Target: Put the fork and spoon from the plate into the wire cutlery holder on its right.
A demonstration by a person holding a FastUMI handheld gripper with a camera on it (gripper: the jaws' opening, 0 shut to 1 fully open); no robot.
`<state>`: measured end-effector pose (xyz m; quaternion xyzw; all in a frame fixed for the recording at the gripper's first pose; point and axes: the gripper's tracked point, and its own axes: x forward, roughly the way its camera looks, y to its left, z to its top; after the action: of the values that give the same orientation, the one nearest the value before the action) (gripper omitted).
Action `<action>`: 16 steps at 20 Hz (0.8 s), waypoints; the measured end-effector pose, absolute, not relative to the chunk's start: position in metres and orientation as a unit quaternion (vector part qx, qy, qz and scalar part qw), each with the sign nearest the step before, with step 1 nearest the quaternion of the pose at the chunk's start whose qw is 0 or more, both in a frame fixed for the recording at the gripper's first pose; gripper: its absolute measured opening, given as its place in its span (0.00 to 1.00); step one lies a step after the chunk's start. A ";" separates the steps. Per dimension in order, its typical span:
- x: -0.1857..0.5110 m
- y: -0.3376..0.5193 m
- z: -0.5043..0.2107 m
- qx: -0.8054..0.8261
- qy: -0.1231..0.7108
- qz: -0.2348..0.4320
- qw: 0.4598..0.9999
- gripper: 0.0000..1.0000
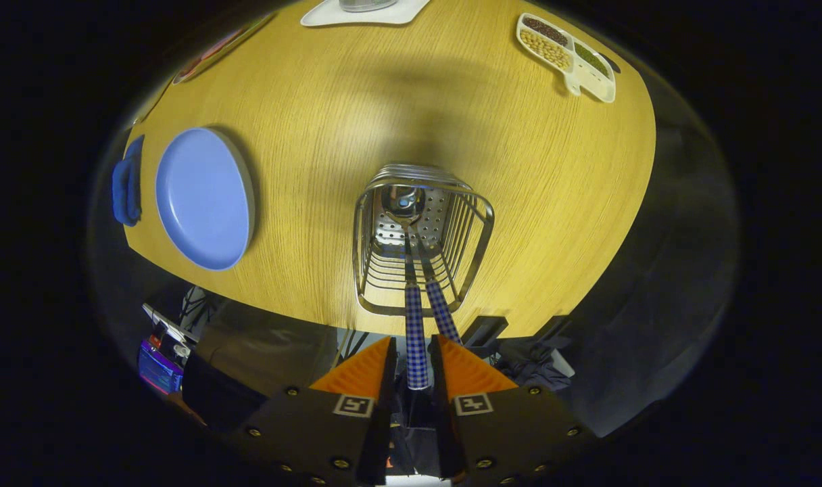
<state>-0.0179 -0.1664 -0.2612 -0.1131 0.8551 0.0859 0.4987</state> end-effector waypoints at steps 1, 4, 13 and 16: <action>-0.017 -0.167 -0.260 -0.116 0.849 0.088 0.507 0.32; -0.006 -0.161 -0.243 -0.113 0.814 0.095 0.561 0.32; 0.043 -0.073 -0.152 0.009 0.499 0.081 0.863 0.53; 0.046 -0.050 -0.118 0.029 0.387 0.060 0.920 0.54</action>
<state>0.0462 -0.0503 -0.1178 0.0292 0.3873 0.0596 0.9196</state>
